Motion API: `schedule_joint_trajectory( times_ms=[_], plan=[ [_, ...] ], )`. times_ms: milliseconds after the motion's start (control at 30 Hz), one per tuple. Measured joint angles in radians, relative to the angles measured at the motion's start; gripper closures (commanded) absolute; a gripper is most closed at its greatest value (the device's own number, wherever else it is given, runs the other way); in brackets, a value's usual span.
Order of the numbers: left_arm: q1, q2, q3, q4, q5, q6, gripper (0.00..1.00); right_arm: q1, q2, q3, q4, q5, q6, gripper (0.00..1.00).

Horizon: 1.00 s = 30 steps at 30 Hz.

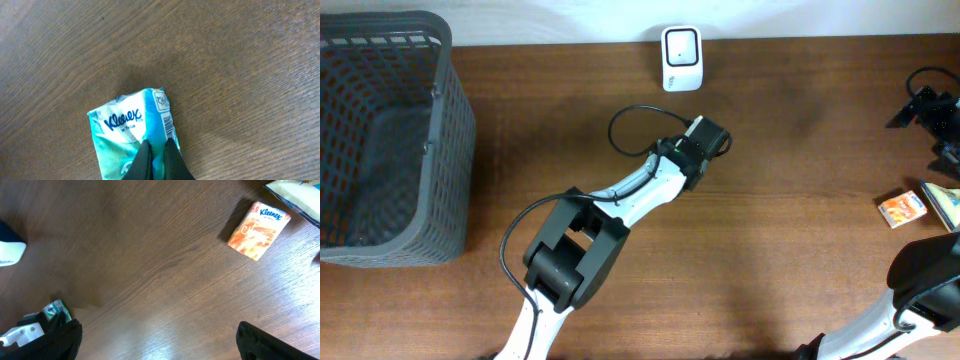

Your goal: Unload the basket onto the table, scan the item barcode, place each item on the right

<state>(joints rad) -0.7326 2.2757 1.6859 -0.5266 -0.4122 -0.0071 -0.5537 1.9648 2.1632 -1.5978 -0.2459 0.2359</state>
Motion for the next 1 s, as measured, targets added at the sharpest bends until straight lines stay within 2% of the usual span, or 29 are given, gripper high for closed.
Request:
schedule_joint_trajectory(
  times_ms=[200, 433, 600, 800, 1000],
  plan=[
    [0.003, -0.007, 0.106, -0.138, 0.136, -0.018, 1.00, 0.000, 0.000, 0.000, 0.000, 0.000, 0.000, 0.02],
    [0.083, -0.118, 0.181, -0.200, 0.595, -0.108, 1.00, 0.000, 0.000, 0.000, 0.000, 0.000, 0.000, 0.02],
    [0.179, -0.117, 0.178, -0.209, 0.837, -0.158, 1.00, 0.000, 0.000, 0.000, 0.000, 0.000, 0.000, 0.02],
    [0.211, -0.058, 0.165, -0.182, 1.010, -0.186, 1.00, 0.000, 0.000, 0.000, 0.000, 0.000, 0.000, 0.02],
    [0.206, 0.049, 0.153, 0.002, 1.026, -0.200, 1.00, 0.000, 0.000, 0.000, 0.000, 0.000, 0.000, 0.01]
  ],
)
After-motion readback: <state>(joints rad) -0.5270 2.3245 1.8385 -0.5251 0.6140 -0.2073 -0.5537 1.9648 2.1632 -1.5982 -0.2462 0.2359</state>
